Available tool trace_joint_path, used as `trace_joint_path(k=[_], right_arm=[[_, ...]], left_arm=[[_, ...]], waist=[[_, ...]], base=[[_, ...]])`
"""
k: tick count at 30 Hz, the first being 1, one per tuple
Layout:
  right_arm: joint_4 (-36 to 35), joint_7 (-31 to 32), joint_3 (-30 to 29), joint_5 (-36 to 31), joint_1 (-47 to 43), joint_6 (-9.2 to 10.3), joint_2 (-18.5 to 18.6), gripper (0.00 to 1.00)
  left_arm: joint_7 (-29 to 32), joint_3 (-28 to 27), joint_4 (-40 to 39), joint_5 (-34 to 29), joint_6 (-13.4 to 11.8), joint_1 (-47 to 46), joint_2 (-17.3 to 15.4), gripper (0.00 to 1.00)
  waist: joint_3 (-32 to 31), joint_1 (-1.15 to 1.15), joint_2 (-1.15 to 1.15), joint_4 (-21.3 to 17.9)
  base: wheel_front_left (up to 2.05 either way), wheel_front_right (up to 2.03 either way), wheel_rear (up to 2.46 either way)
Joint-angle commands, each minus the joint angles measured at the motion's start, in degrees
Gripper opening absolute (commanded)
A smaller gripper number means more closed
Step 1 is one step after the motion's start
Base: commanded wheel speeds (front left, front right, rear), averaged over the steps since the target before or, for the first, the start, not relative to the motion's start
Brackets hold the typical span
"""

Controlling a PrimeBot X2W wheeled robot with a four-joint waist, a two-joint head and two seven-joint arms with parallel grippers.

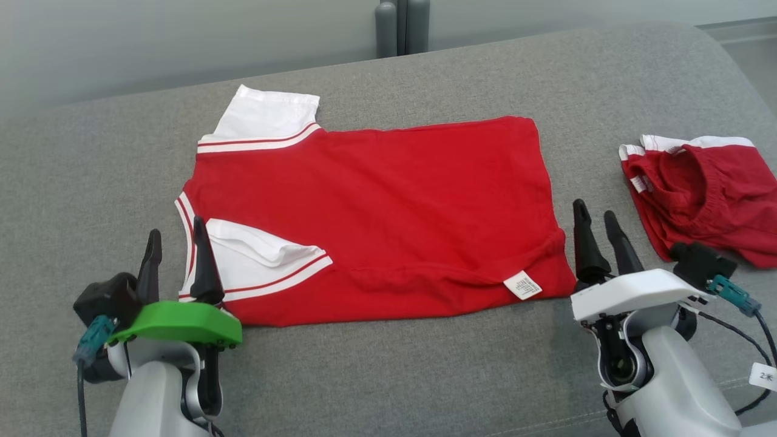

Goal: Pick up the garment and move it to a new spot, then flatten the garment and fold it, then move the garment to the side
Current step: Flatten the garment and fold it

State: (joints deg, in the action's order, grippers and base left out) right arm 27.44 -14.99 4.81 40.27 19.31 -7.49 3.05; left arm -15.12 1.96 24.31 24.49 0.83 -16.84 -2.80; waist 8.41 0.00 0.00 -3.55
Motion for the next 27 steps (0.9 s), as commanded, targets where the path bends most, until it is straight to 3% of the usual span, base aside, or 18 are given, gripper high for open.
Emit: trace_joint_path(k=[1, 5, 9, 19, 27], right_arm=[[-0.52, -0.22, -0.39, -1.11, -1.02, 0.0, 0.35, 1.0], [-5.66, -0.21, -3.6, -8.12, -4.35, -0.01, 0.25, 1.0], [-9.11, -0.21, -4.73, -11.02, -7.68, -0.01, 0.06, 1.0], [-13.12, 0.65, -3.83, -9.62, -11.74, 0.0, -0.07, 1.0], [-14.71, 1.0, -3.31, -9.14, -11.65, 0.0, -0.05, 1.0]], left_arm=[[-0.01, -0.33, -0.17, -0.34, -0.01, 0.94, -0.21, 1.0], [-0.01, -2.27, -0.36, -0.33, -0.7, 4.32, -0.2, 1.0], [-0.01, -3.05, 1.67, 1.13, -0.91, 7.34, -0.2, 1.0], [3.37, -1.76, 10.28, 6.49, -1.38, 7.27, -0.22, 1.0], [3.34, -2.22, 16.37, 11.75, -0.16, 3.64, -0.19, 1.0]], waist=[[-0.22, 0.0, 0.0, 0.08], [-0.92, 0.0, 0.0, 0.33], [-1.55, 0.0, 0.0, 0.62], [-2.02, 0.0, 0.0, 0.21], [-0.73, 0.0, 0.0, -1.94]], base=[[0.0, 0.0, 0.0], [0.0, 0.0, 0.0], [0.0, 0.0, 0.0], [0.0, 0.0, 0.0], [0.0, 0.0, 0.0]])
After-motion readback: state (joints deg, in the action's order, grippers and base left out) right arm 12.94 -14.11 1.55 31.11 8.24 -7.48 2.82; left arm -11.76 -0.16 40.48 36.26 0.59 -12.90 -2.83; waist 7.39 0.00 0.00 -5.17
